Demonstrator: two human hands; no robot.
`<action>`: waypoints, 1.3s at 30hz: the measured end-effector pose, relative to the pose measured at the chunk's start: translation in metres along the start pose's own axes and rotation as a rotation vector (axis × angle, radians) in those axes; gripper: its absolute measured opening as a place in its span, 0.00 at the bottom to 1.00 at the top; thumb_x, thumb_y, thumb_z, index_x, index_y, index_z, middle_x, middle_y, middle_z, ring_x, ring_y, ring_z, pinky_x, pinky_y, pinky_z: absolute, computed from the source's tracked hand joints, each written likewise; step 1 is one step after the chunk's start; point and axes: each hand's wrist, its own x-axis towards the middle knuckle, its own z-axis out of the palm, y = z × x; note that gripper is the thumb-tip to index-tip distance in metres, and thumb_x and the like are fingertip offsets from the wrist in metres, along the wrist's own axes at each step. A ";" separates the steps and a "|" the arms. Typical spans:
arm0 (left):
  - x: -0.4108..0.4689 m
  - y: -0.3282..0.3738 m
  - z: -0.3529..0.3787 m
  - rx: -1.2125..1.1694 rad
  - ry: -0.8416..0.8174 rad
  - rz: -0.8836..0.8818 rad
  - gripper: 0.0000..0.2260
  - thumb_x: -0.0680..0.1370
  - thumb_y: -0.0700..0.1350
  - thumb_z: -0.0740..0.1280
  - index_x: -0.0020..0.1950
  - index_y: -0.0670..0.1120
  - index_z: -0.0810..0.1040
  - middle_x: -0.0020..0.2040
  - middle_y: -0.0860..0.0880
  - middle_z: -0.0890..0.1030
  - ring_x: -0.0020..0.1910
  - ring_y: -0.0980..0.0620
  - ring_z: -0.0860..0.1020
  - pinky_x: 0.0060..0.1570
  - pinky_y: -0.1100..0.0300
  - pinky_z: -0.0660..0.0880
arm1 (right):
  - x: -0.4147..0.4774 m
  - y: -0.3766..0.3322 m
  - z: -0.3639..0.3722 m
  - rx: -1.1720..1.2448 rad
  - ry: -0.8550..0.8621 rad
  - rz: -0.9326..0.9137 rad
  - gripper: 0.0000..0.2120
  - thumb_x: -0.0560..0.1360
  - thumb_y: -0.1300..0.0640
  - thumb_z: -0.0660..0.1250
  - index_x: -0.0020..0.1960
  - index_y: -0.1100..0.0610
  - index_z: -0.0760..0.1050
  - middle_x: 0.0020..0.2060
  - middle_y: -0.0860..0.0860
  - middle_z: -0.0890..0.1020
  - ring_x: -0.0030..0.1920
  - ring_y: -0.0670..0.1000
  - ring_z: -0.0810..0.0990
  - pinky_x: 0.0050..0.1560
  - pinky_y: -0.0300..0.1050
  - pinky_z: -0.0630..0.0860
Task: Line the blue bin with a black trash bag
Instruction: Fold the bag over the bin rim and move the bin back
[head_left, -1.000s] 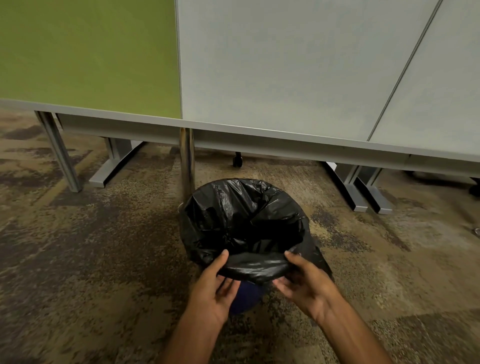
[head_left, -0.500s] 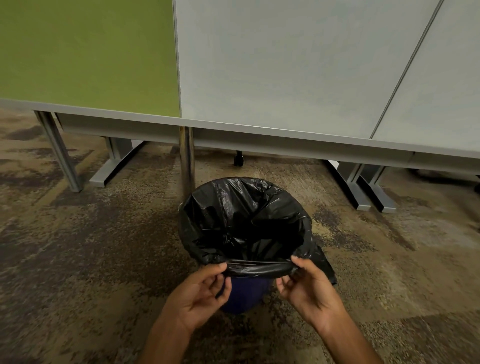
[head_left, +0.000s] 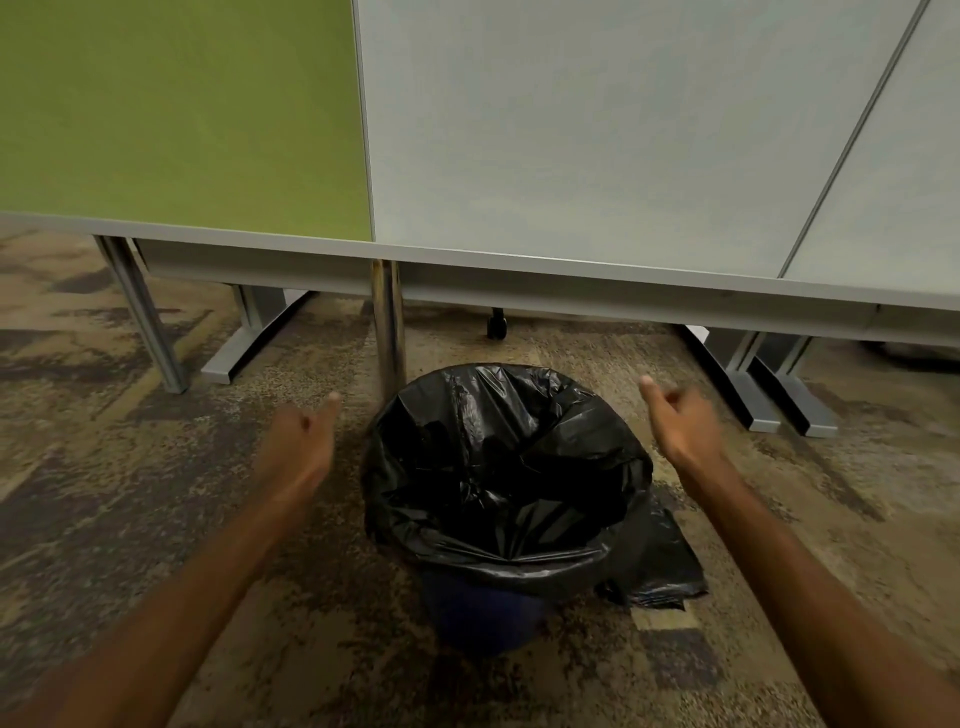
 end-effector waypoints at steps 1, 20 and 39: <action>0.008 0.011 0.008 0.116 -0.014 0.065 0.19 0.79 0.59 0.56 0.41 0.45 0.71 0.37 0.46 0.73 0.35 0.49 0.71 0.36 0.57 0.68 | 0.012 -0.008 0.008 -0.076 -0.057 -0.016 0.25 0.79 0.42 0.56 0.29 0.56 0.66 0.25 0.51 0.68 0.25 0.50 0.65 0.30 0.40 0.65; 0.049 0.037 0.068 -0.043 -0.386 -0.385 0.17 0.83 0.43 0.52 0.51 0.37 0.79 0.43 0.39 0.81 0.42 0.42 0.79 0.37 0.55 0.76 | 0.064 -0.002 0.072 -0.184 -0.453 0.284 0.25 0.83 0.49 0.47 0.68 0.67 0.66 0.70 0.63 0.69 0.69 0.60 0.68 0.67 0.50 0.66; 0.064 0.068 0.125 0.280 -0.332 -0.091 0.24 0.83 0.49 0.47 0.73 0.34 0.62 0.73 0.35 0.64 0.70 0.41 0.67 0.67 0.52 0.65 | 0.090 -0.049 0.124 -0.473 -0.612 -0.055 0.29 0.83 0.44 0.43 0.74 0.63 0.60 0.75 0.62 0.62 0.74 0.61 0.60 0.73 0.55 0.56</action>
